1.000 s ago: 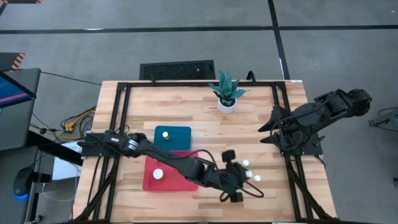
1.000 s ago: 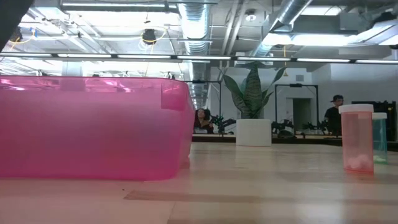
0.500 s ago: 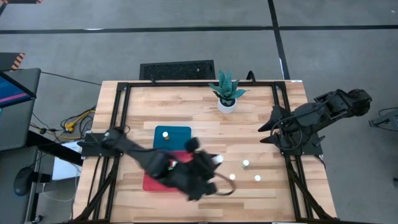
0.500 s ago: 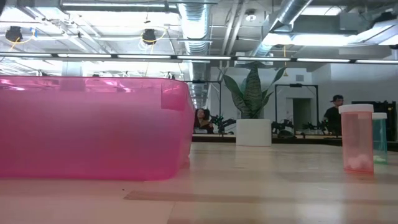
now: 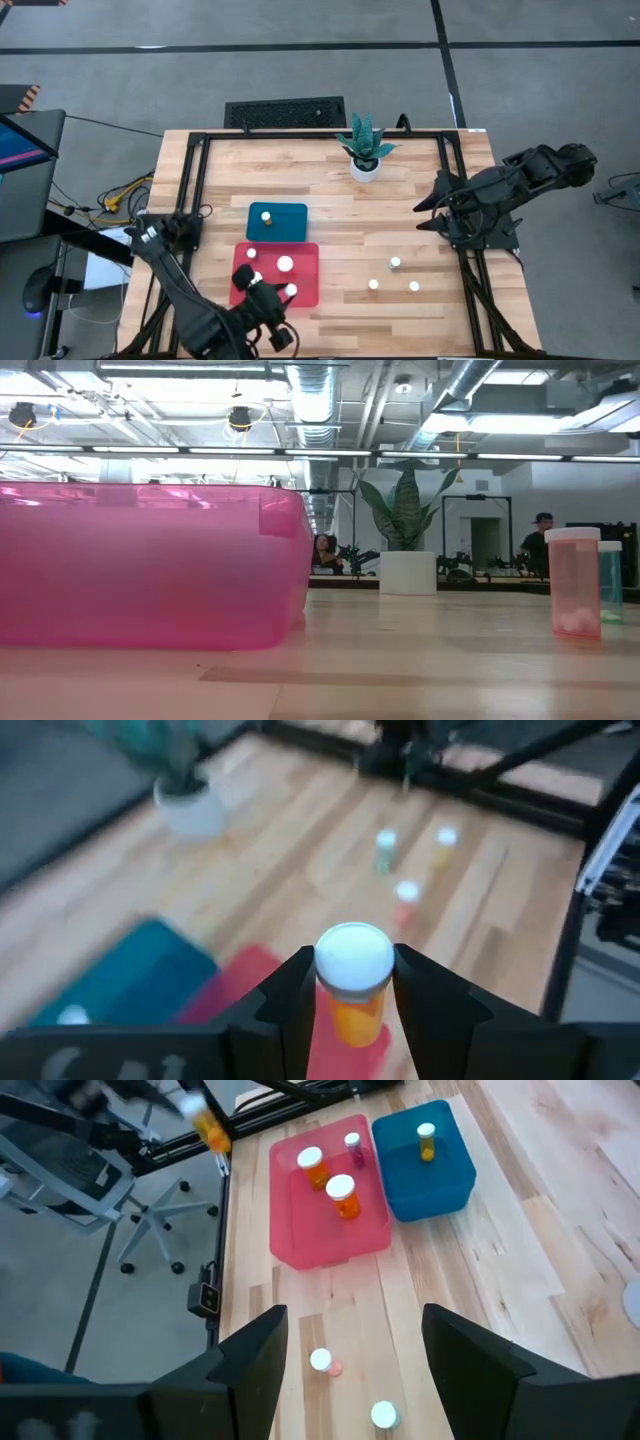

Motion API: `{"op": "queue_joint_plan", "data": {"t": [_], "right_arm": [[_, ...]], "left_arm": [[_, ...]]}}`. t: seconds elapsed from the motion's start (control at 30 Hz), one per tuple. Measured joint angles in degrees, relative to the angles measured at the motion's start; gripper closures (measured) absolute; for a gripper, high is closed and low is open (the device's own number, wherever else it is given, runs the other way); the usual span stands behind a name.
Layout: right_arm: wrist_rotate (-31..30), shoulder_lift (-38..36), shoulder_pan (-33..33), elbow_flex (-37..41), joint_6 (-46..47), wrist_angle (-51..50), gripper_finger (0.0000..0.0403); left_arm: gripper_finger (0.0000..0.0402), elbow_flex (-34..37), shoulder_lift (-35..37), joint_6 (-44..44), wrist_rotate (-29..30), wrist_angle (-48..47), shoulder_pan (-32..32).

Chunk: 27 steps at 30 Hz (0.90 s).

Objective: Pick and place medicine bottles into bin by pill shape (circle, oval)
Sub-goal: Put the small orange capsule bottle into the red bin

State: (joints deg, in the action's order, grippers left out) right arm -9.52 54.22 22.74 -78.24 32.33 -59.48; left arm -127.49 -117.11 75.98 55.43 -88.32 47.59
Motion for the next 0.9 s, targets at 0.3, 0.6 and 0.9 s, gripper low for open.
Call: {"op": "queue_joint_plan", "data": {"t": [0.3,0.6,0.9], "right_arm": [[-0.04,1.84,0.00,0.02,0.16,-0.01,0.0163],[-0.02,2.87,0.00,0.01,0.14,-0.03,0.0163],[-0.02,2.77,0.00,0.02,0.18,-0.03,0.0163]], "left_arm": [[0.0285,20.62,-0.27,23.55,-0.78,-0.44,2.35],[0.0285,34.74,-0.27,31.21,0.96,8.30,0.68],[0.0285,42.15,-0.25,19.66,-0.92,27.98,-1.00]]}}
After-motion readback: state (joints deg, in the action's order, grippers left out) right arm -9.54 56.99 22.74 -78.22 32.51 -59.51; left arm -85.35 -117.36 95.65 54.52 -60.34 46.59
